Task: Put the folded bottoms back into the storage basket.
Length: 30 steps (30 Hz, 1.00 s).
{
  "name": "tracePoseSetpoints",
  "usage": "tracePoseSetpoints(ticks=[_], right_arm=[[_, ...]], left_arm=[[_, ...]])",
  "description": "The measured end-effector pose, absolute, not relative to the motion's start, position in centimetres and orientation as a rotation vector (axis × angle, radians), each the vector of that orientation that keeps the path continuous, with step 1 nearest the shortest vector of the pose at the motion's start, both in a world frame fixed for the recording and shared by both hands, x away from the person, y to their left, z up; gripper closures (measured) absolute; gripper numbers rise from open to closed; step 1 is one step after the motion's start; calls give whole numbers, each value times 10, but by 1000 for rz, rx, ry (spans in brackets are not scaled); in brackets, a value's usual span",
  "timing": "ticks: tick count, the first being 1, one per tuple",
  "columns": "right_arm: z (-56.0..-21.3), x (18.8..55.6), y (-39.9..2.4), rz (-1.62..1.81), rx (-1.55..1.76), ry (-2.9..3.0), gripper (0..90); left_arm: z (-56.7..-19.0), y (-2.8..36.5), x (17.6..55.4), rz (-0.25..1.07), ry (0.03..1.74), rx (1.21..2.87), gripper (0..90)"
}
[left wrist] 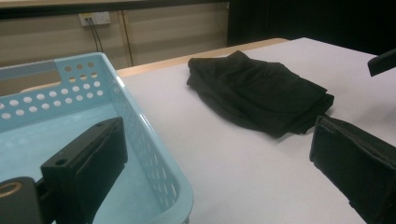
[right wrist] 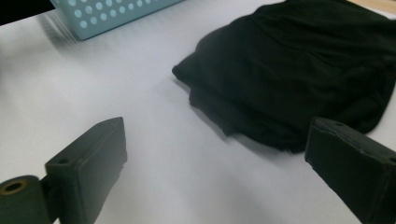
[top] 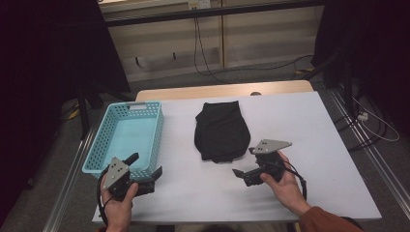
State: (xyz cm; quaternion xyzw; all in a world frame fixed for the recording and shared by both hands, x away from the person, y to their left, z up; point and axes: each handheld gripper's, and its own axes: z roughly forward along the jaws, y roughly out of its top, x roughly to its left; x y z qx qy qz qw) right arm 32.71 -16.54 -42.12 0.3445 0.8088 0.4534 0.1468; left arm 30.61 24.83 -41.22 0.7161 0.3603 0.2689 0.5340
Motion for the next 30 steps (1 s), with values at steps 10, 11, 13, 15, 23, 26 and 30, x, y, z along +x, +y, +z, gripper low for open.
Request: tracePoseSetpoints(ticks=[10, 11, 13, 15, 23, 26, 30], right_arm=[[-426, 346, -147, 1251, 918, 2387, 145], [-425, 348, -147, 1248, 913, 2385, 148], [-424, 354, -147, 1246, 911, 2387, 164], [-423, 361, -145, 1241, 879, 2412, 203], [-424, 384, -135, 1190, 850, 2443, 197], [-423, 391, -130, 1157, 850, 2454, 178], [-422, 404, -123, 1147, 808, 2492, 163]], left_arm=[[-413, 249, 307, 643, 867, 1715, 41], [-413, 249, 308, 629, 878, 1723, 41], [-414, 249, 308, 635, 884, 1724, 41], [-414, 250, 308, 637, 881, 1726, 41], [-414, 249, 309, 643, 876, 1734, 41], [-415, 248, 310, 628, 878, 1757, 41], [-414, 248, 309, 630, 873, 1752, 41]])
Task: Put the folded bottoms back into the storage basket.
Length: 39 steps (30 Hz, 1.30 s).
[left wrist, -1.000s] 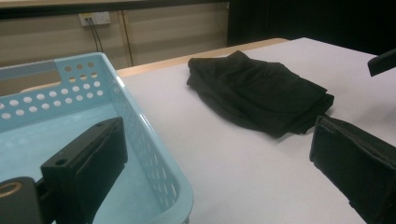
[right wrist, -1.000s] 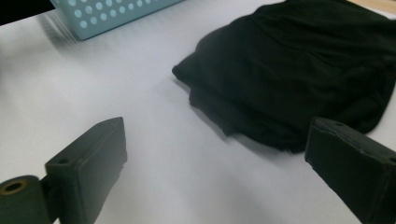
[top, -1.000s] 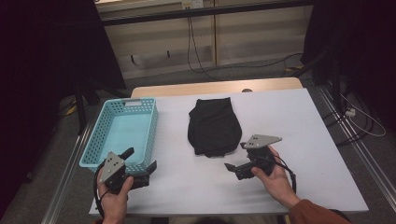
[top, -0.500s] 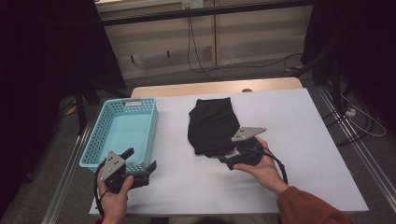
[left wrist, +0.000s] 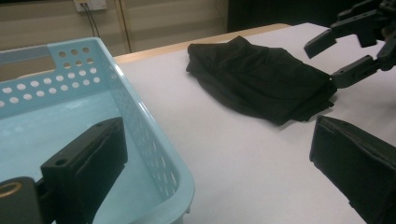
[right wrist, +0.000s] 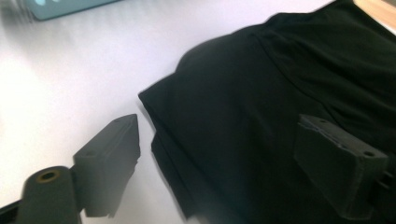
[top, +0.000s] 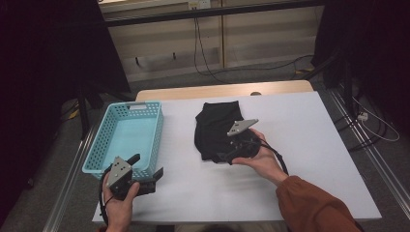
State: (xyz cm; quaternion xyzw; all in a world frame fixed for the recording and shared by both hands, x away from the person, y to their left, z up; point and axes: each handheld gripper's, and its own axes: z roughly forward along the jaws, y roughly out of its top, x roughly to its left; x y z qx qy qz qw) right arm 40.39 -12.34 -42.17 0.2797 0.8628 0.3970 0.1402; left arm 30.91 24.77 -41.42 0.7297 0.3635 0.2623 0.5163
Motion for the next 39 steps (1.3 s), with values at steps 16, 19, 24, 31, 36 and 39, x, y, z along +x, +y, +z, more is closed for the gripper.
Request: tracePoseSetpoints(ticks=[16, 19, 24, 31, 36, 39], right_arm=[[-448, 409, -117, 1077, 681, 2578, 256], [-455, 409, -112, 1023, 634, 2595, 248], [-458, 409, -112, 1003, 590, 2603, 228], [-459, 413, -113, 983, 538, 2625, 284], [-457, 415, -114, 962, 501, 2619, 373], [-455, 415, -112, 933, 476, 2636, 450]], left_arm=[[-415, 249, 309, 632, 871, 1761, 41], [-415, 248, 309, 638, 874, 1760, 41], [-415, 249, 309, 637, 875, 1759, 41], [-415, 249, 309, 638, 873, 1762, 41], [-415, 249, 309, 630, 874, 1765, 41], [-416, 249, 309, 630, 875, 1768, 41]])
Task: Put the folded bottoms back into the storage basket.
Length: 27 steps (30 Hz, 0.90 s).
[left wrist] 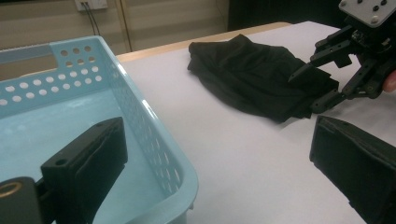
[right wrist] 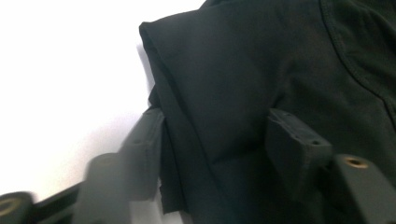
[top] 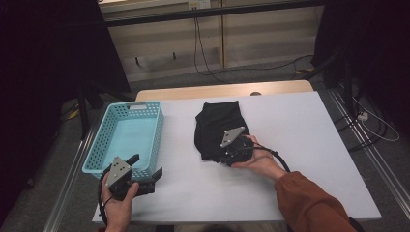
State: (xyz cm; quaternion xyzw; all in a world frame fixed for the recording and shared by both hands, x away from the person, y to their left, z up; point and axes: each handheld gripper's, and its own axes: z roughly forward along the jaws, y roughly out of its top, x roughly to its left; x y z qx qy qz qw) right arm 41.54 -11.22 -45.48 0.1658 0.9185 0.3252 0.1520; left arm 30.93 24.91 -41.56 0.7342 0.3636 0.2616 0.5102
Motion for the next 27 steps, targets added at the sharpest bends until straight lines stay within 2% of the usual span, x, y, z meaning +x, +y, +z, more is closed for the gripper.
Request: tracePoseSetpoints(ticks=[2, 7, 9, 19, 24, 27], right_arm=[[-455, 418, -115, 925, 450, 2611, 559], [-455, 417, -113, 897, 429, 2600, 619], [-456, 417, -113, 822, 376, 2532, 776], [-458, 423, -117, 911, 441, 2542, 749], [-458, 422, -115, 906, 476, 2522, 807], [-457, 422, -116, 925, 498, 2521, 812]], left_arm=[[-416, 249, 309, 629, 878, 1765, 41], [-416, 250, 310, 630, 877, 1768, 41], [-416, 249, 310, 628, 875, 1771, 43], [-416, 248, 310, 626, 876, 1775, 45], [-416, 248, 310, 629, 873, 1768, 46], [-416, 249, 310, 627, 872, 1767, 45]])
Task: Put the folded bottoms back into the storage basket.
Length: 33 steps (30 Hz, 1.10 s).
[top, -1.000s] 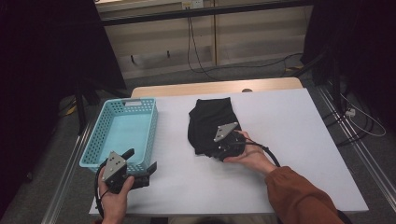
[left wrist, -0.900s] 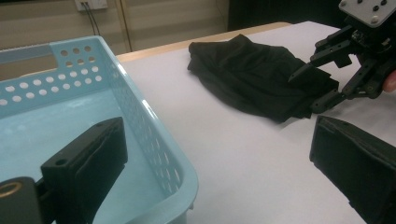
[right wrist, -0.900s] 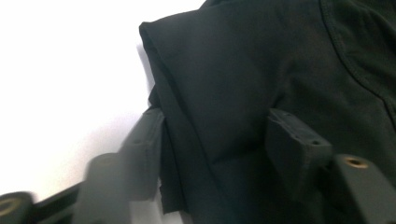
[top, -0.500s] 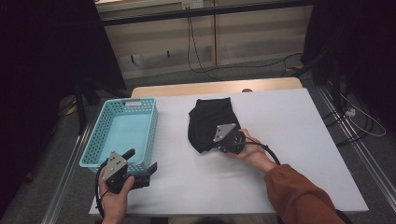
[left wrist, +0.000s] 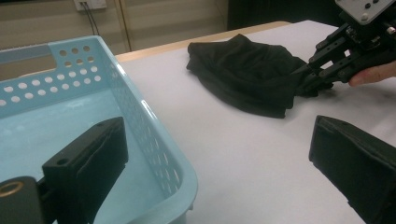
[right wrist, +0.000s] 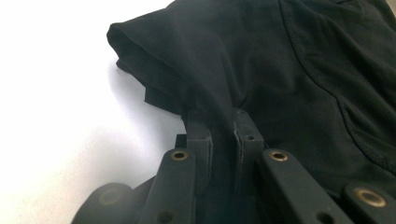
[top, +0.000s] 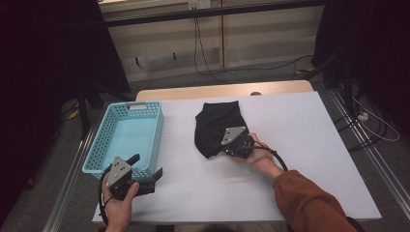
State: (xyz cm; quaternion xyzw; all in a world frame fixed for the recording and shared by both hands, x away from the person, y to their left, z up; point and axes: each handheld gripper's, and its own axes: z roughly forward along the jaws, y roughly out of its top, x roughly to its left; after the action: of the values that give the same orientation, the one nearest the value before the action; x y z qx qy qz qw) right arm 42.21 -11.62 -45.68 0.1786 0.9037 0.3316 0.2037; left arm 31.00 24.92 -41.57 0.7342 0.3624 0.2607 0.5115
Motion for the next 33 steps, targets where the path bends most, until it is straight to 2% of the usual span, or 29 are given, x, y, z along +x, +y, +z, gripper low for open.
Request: tracePoseSetpoints(ticks=[19, 33], right_arm=[[-437, 413, -125, 1066, 544, 2522, 815], [-437, 399, -126, 1076, 517, 2558, 815]], left_arm=[[-415, 250, 309, 632, 877, 1757, 45], [-414, 249, 308, 625, 882, 1742, 46]])
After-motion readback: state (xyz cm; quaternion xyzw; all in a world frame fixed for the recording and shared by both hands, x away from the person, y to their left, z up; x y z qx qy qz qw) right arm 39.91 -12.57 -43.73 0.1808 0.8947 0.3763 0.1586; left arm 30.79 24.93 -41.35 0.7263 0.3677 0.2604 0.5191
